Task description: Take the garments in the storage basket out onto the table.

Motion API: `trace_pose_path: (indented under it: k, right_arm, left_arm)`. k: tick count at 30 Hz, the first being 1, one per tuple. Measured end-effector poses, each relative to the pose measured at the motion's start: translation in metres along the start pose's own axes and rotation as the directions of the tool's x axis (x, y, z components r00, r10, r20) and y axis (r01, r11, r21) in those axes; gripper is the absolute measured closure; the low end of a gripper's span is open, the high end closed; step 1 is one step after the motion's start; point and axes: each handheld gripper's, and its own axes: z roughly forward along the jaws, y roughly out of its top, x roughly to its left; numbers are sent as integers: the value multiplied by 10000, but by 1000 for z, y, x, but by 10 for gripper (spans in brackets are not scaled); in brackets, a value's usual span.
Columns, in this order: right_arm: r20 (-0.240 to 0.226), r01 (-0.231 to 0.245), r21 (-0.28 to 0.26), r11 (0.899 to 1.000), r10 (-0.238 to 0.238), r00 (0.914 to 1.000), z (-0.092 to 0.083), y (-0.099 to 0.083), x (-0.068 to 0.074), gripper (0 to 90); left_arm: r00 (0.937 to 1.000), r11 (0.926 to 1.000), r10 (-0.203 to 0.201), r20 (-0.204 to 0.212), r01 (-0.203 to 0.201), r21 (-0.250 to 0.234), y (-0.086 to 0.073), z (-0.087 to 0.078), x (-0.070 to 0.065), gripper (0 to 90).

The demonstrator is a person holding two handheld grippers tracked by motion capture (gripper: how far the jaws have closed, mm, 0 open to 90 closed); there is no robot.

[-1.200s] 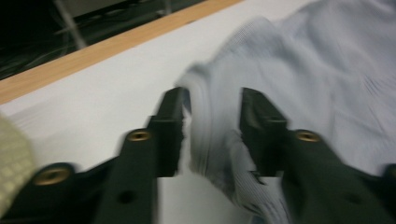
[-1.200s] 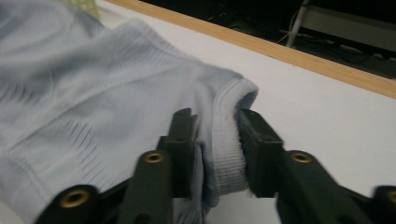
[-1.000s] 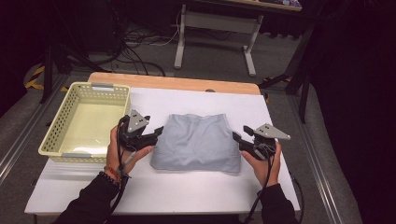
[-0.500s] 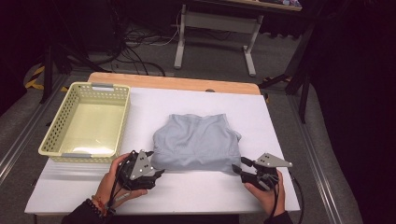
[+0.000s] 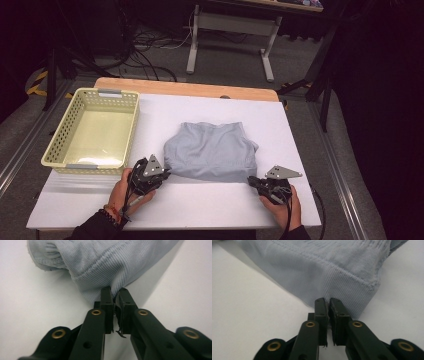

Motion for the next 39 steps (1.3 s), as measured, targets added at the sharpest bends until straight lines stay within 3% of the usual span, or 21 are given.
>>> trace_pose_path:
  k: [5,6,8,9,10,11,12,14,15,16,18,20,24,27,30,33,39]
  right_arm:
    - [256,-122,-639,9979,139,9996,-12,3,-3,878]
    - [198,-78,-685,9976,92,9998,-13,4,-3,813]
    - [255,-311,-508,9982,325,9991,-10,4,-3,496]
    - [269,-576,-122,9983,579,9980,-4,4,-4,382]
    - [278,-686,75,9976,684,9973,0,3,-4,358]
    - [278,-686,75,9976,684,9973,0,3,-4,358]
    - [-38,-753,543,9957,756,9971,8,2,-4,373]
    - [-195,-677,446,9967,687,9974,9,4,-3,515]
    - [-195,-677,446,9967,687,9974,9,4,-3,515]
    - [-106,-650,365,9972,655,9978,9,4,-2,665]
    - [-419,-584,224,9980,593,9974,7,4,-2,786]
    - [-624,-545,69,9985,549,9965,2,5,-1,833]
    - [-885,-291,-645,9975,233,9958,-21,13,5,840]
    - [-1001,-446,-1380,9894,309,9945,-41,20,9,830]
    - [-875,-221,-1833,9828,61,9961,-56,25,17,825]
    - [-674,13,-1809,9835,-138,9976,-61,24,24,790]
    - [-389,-94,-1649,9863,30,9992,-61,13,22,698]
  left_arm:
    - [9995,9946,-165,257,190,-1019,8,-27,-1,863]
    - [9993,9926,-202,301,236,-1190,10,-32,-2,864]
    - [9991,9890,-236,338,283,-1451,12,-40,-3,864]
    - [9989,9873,-287,377,342,-1550,12,-41,-3,864]
    - [9987,9859,-310,409,373,-1634,13,-43,-4,864]
    - [9987,9859,-310,409,373,-1634,13,-43,-4,864]
    - [9993,9853,-174,343,229,-1695,15,-46,-5,864]
    - [9993,9834,-198,306,250,-1799,16,-48,-6,864]
    - [9993,9834,-198,306,250,-1799,16,-48,-6,864]
    - [9993,9824,-192,318,248,-1851,17,-50,-6,864]
    - [9996,9813,-150,222,190,-1916,17,-53,-7,864]
    - [9998,9797,-128,155,156,-1999,18,-57,-7,864]
    - [9998,9724,-209,-41,194,-2327,20,-69,-5,863]
    - [9996,9650,-274,-71,246,-2610,20,-79,-4,863]
    - [9997,9627,-248,-31,231,-2697,21,-85,-5,863]
    - [9998,9646,-205,16,202,-2630,18,-87,-7,859]
    - [9998,9630,-208,69,218,-2687,10,-96,-9,847]
